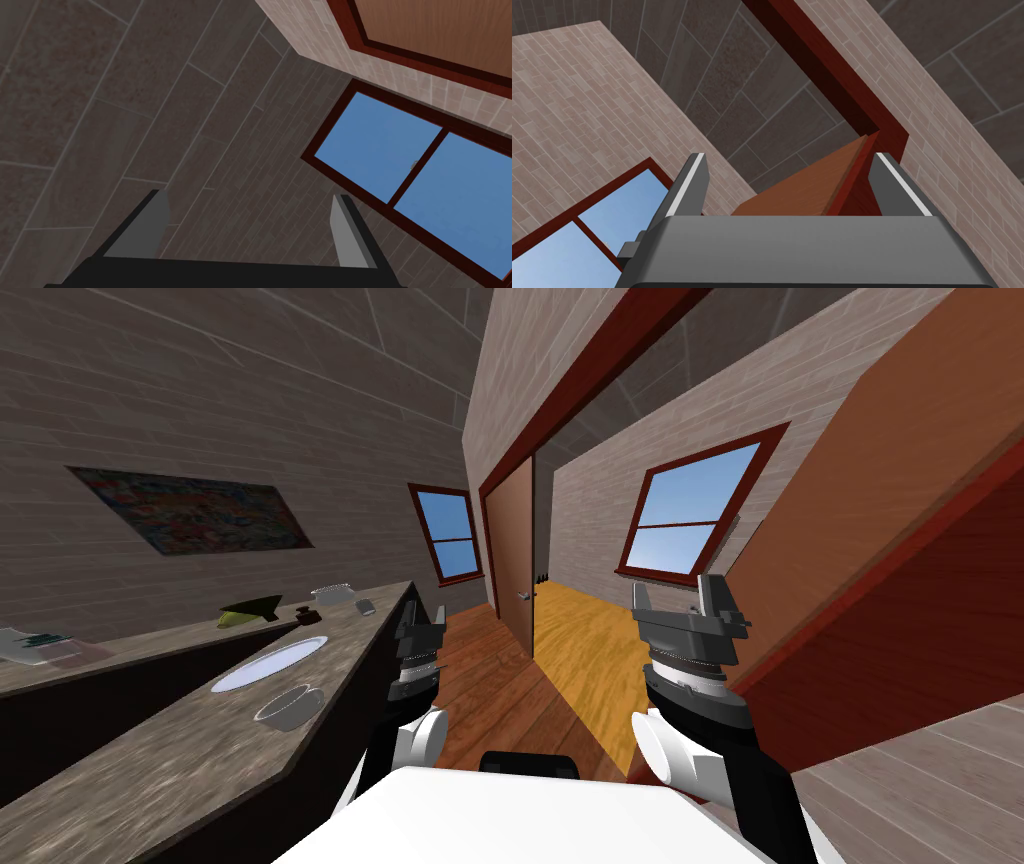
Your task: Push the door open
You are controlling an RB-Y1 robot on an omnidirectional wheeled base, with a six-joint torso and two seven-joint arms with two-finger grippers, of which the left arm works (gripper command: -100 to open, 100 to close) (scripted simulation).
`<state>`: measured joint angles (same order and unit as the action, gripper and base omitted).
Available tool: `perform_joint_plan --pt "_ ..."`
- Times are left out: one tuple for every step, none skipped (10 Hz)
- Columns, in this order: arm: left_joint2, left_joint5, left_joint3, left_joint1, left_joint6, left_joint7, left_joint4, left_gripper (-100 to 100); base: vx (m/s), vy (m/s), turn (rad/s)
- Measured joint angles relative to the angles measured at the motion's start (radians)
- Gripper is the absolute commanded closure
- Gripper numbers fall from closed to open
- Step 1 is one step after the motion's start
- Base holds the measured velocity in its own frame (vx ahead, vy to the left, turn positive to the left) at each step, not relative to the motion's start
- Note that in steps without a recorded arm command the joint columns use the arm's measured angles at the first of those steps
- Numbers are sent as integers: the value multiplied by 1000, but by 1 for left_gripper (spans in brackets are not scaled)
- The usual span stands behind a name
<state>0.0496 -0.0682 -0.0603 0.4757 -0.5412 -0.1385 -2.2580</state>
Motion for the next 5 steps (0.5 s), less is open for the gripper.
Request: perform_joint_plan --pt "-9 3 -7 -4 -2 -1 13 -100 122 22 -67" --pt "-17 6 -16 -4 -12 -4 34 -100 97 30 -57" --pt "-26 7 -18 -15 -17 -8 54 -100 126 33 -75" --pt "-37 10 -26 -22 -23 -13 79 -100 113 33 -50" --pt "-46 13 -32 -29 -27 -17 98 -100 111 38 -58"
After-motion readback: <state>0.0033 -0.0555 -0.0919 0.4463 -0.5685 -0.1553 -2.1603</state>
